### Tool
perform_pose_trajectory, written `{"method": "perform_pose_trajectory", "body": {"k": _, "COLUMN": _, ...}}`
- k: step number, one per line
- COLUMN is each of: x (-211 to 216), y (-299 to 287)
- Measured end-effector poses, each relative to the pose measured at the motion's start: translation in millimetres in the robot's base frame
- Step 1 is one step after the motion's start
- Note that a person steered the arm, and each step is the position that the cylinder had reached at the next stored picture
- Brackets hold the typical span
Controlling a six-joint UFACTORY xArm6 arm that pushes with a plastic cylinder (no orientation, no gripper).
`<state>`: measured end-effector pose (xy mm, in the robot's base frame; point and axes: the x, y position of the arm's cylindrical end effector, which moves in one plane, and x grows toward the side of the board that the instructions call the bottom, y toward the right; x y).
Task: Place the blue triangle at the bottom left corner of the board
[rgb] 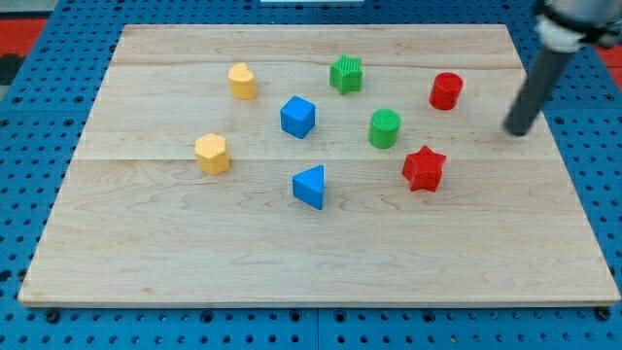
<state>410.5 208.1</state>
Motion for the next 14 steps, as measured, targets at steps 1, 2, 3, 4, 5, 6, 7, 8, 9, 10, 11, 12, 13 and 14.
{"method": "perform_pose_trajectory", "body": {"k": 1, "x": 10, "y": -64}}
{"method": "perform_pose_trajectory", "body": {"k": 2, "x": 17, "y": -83}}
{"method": "perform_pose_trajectory", "body": {"k": 3, "x": 39, "y": -129}}
{"method": "perform_pose_trajectory", "body": {"k": 4, "x": 62, "y": -158}}
{"method": "perform_pose_trajectory", "body": {"k": 5, "x": 63, "y": -197}}
{"method": "perform_pose_trajectory", "body": {"k": 6, "x": 72, "y": -220}}
{"method": "perform_pose_trajectory", "body": {"k": 7, "x": 83, "y": -245}}
{"method": "perform_pose_trajectory", "body": {"k": 8, "x": 123, "y": -255}}
{"method": "perform_pose_trajectory", "body": {"k": 9, "x": 137, "y": -277}}
{"method": "perform_pose_trajectory", "body": {"k": 10, "x": 146, "y": -308}}
{"method": "perform_pose_trajectory", "body": {"k": 11, "x": 147, "y": -354}}
{"method": "perform_pose_trajectory", "body": {"k": 12, "x": 158, "y": -404}}
{"method": "perform_pose_trajectory", "body": {"k": 13, "x": 164, "y": -414}}
{"method": "perform_pose_trajectory", "body": {"k": 14, "x": 159, "y": -315}}
